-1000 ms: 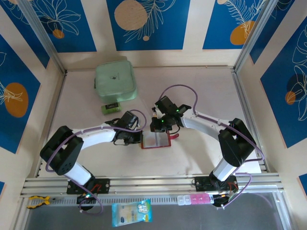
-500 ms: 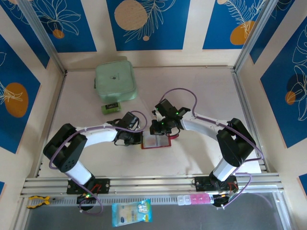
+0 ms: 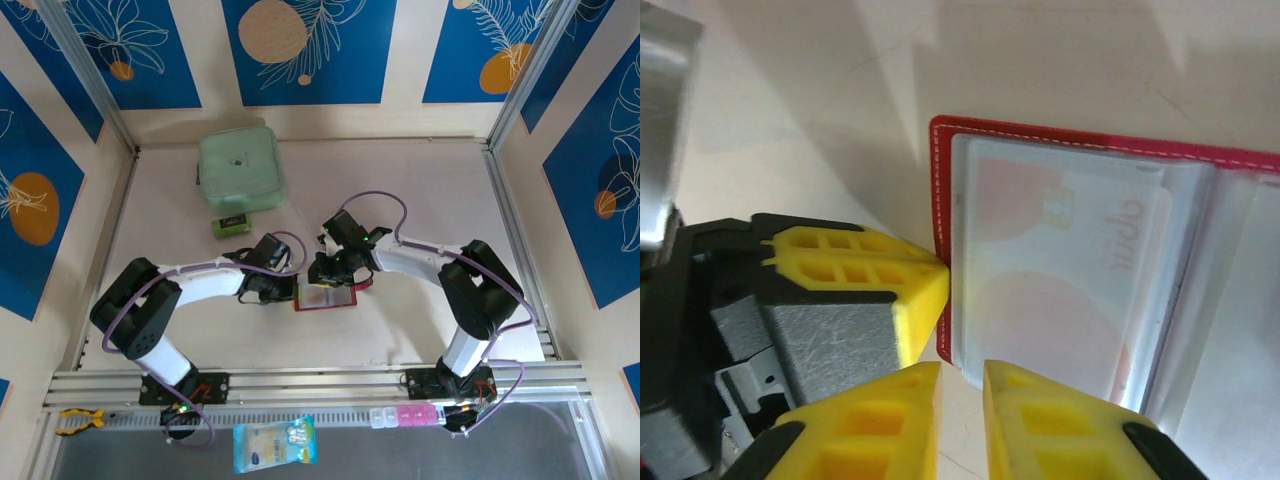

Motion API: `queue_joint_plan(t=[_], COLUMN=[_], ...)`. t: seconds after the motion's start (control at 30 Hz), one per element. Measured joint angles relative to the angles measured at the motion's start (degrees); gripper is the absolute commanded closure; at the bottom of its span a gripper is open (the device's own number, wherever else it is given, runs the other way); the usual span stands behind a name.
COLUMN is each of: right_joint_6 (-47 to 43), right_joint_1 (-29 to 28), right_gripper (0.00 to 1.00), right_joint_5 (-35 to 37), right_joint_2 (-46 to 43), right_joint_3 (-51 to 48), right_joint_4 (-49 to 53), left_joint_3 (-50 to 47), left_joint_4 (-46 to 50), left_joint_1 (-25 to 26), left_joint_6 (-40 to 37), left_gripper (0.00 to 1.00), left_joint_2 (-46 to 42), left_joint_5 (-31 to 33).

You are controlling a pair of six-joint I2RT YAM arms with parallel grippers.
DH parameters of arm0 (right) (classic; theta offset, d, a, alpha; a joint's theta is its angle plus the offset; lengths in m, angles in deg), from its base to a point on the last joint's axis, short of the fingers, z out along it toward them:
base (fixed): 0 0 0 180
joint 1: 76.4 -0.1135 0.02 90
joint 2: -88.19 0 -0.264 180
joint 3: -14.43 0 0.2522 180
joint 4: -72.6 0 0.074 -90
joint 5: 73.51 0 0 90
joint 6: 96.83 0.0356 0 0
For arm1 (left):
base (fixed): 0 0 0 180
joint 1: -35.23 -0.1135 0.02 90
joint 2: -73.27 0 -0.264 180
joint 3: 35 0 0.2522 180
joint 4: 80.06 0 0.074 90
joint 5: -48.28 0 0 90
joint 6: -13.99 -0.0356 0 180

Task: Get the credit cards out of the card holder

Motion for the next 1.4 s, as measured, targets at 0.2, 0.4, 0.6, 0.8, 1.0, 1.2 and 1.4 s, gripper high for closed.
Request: queue_joint_plan(t=[0.2, 0.4, 0.6, 0.8, 1.0, 1.2, 1.4], right_joint_6=[0.72, 0.66, 0.61, 0.04, -0.26, -0.85, -1.22], right_joint_1=[0.04, 0.11, 0.11, 0.17, 0.61, 0.96, 2.19], right_gripper=[0.71, 0.68, 0.68, 0.69, 0.7, 0.7, 0.7], right_joint_5=[-0.17, -0.61, -1.4, -1.4, -1.33, -0.72, -0.79], right_joint_2=[0.57, 2.45, 3.96, 4.55, 4.87, 4.85, 4.79], right_joint_3=[-0.22, -0.2, -0.17, 0.0, 0.0, 0.0, -0.22], right_joint_4=[0.02, 0.26, 0.42, 0.42, 0.48, 1.53, 1.79], left_joint_3=[0.0, 0.17, 0.46, 0.98, 1.09, 1.11, 1.14], left_joint_4=[0.0, 0.24, 0.52, 0.96, 1.07, 1.09, 1.09], left_joint_1=[0.0, 0.0, 0.0, 0.0, 0.0, 0.0, 0.0], left_joint_6=[-0.09, -0.11, -0.11, -0.13, -0.13, -0.13, -0.15], left_gripper=[0.96, 0.96, 0.96, 0.96, 0.96, 0.96, 0.96], left_joint_2=[0.0, 0.11, 0.22, 0.55, 0.63, 0.63, 0.63], left_joint_5=[0.02, 0.11, 0.92, 1.11, 1.11, 1.11, 1.18])
